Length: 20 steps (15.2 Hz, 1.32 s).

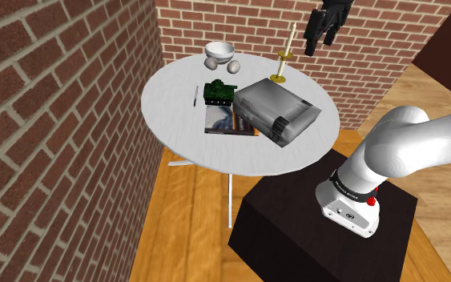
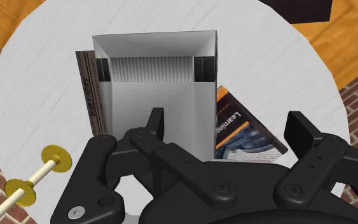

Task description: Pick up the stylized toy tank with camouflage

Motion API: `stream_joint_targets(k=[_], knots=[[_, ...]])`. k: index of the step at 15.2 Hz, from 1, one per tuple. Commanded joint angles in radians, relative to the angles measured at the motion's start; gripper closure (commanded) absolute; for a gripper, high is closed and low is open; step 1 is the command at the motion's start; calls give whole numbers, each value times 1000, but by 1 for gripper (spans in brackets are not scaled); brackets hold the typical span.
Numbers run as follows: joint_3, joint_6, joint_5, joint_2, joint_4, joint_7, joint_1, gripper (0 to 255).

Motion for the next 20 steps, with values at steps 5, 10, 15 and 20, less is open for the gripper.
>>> stream_joint_targets(k=[5,10,15,20], knots=[[-14,117,-10,114,-7,-14,-6,0],[-29,251,-19,275,14,-30,-14,0],[-42,366,-26,450,70,-46,-20,0],[-52,455,-28,634,160,-62,-26,0]])
